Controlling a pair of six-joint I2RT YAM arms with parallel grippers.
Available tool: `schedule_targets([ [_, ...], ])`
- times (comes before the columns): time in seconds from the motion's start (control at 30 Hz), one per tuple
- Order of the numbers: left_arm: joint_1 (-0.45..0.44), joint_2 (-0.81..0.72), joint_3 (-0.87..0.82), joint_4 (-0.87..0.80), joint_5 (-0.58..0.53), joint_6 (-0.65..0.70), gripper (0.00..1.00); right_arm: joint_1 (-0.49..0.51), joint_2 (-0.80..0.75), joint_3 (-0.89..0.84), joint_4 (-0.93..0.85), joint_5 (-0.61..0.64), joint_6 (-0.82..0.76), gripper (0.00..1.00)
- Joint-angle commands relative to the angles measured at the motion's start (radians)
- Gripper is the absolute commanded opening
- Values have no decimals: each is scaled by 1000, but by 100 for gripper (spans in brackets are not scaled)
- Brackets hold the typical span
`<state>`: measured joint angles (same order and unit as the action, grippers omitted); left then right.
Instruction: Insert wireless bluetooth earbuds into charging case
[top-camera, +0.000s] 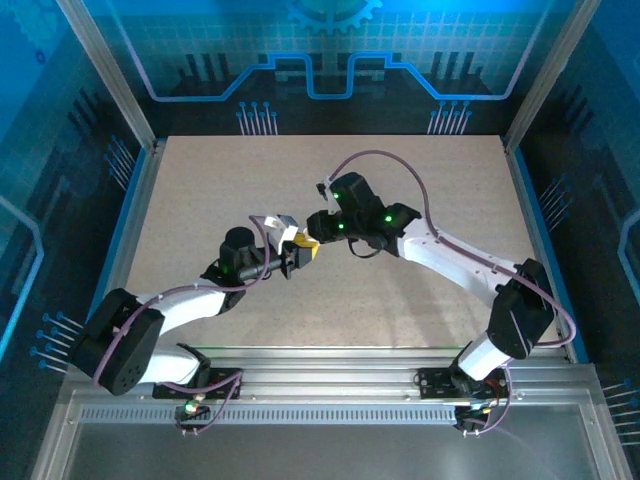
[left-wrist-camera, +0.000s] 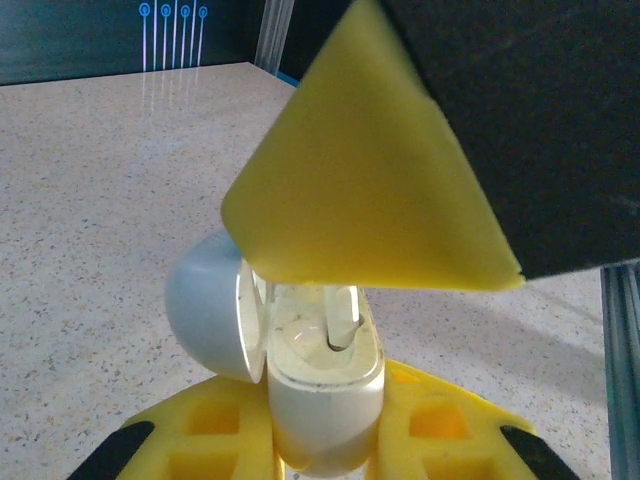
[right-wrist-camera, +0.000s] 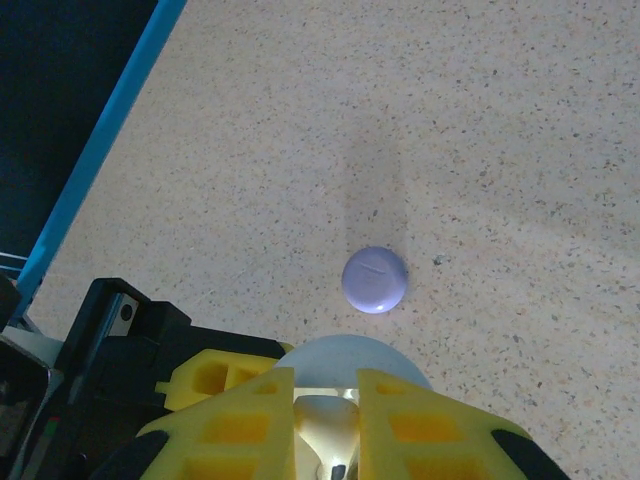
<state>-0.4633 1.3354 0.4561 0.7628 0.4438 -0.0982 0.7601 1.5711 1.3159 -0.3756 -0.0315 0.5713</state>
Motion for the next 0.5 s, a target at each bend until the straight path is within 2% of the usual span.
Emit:
schedule_targets([
  [0.0,-8,-41,27,43,30,10,12,18,-34,-33,-4,-10,-32,18],
  [0.47,-8,-82,21,38,76,29,12,18,-96,-92,48,-43,-132,19],
])
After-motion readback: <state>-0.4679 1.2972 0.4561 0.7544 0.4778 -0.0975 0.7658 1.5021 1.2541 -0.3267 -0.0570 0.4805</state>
